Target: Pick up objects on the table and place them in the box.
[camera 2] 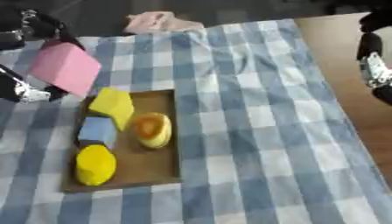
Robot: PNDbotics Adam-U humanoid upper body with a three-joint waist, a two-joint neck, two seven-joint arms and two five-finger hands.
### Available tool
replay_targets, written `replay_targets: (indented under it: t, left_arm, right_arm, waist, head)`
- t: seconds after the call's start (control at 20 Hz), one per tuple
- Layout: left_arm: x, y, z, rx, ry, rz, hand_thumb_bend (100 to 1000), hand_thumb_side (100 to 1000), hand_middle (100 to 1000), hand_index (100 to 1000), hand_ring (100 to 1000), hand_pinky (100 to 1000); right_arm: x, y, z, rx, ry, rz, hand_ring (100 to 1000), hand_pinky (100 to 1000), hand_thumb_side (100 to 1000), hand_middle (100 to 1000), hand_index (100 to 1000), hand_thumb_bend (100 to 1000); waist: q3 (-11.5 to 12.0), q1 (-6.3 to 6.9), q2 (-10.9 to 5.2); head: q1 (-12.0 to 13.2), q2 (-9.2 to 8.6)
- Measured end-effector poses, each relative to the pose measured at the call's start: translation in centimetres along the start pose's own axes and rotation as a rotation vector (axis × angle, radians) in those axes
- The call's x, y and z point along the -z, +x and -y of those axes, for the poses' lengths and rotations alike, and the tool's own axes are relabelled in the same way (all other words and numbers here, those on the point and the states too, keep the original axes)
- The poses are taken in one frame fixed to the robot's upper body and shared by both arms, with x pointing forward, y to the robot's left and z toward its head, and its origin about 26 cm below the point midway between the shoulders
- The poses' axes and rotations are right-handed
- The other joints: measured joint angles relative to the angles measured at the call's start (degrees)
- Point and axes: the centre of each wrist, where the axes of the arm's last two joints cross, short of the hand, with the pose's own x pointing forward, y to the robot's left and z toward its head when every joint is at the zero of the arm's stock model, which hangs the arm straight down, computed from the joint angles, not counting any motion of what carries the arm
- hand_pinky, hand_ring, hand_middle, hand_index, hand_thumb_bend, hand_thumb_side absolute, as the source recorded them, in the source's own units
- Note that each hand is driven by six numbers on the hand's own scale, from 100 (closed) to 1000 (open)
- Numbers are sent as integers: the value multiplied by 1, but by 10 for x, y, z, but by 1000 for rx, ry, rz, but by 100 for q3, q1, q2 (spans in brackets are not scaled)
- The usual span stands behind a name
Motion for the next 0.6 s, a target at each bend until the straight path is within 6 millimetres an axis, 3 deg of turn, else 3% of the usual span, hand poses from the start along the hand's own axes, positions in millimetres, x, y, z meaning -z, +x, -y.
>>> replay_targets:
  t: [0.2, 0.35, 0.6]
  left_arm:
    - [9, -2, 5, 3, -73, 0, 100, 241, 583, 764, 762, 878]
    - [15, -9, 10, 14, -115, -26, 100, 288, 585, 765, 764, 881]
    - [25, -21, 21, -13, -165, -49, 100, 485, 606, 786, 772, 900]
  right_arm:
    - [1, 0, 0, 5, -1, 2, 697, 873, 470, 660, 859, 100]
    - [2, 1, 1, 9, -3, 8, 697, 873, 470, 659, 859, 100]
    - [2, 1, 1, 10, -1, 10, 696, 874, 470, 659, 859, 100]
  waist:
    - [-16, 7, -19]
    - [-20, 27, -23]
    - [-35, 35, -33]
  head:
    - [2, 22]
    - [5, 38]
    - [5, 48]
